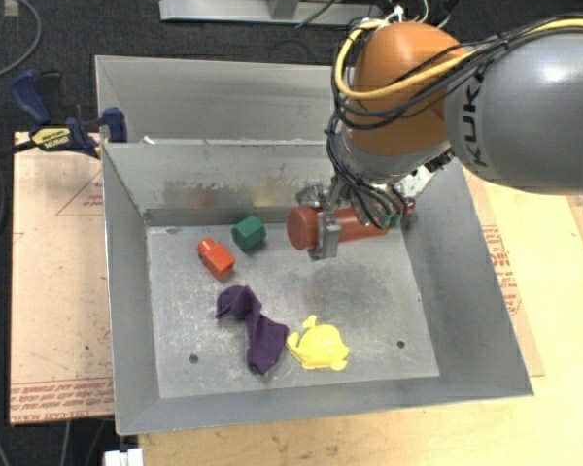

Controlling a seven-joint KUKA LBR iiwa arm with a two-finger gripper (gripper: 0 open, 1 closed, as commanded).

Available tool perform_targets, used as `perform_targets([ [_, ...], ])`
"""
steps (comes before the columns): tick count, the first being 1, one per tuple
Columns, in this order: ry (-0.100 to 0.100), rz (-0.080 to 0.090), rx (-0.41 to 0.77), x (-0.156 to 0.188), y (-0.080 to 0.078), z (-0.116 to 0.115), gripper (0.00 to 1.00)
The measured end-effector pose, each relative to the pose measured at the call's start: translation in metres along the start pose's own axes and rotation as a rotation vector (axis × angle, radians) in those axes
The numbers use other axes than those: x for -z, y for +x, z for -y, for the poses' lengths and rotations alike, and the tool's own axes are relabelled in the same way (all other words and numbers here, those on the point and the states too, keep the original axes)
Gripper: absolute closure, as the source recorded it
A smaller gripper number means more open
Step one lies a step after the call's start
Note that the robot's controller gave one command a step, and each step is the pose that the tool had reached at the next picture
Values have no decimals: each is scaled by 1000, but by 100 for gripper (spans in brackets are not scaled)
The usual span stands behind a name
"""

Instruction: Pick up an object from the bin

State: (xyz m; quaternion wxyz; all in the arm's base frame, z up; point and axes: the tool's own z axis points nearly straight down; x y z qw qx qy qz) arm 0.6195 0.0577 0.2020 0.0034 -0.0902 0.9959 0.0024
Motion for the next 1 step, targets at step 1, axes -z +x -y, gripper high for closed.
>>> perform_targets([
  [1, 1, 12, 334, 62, -32, -27, 100],
])
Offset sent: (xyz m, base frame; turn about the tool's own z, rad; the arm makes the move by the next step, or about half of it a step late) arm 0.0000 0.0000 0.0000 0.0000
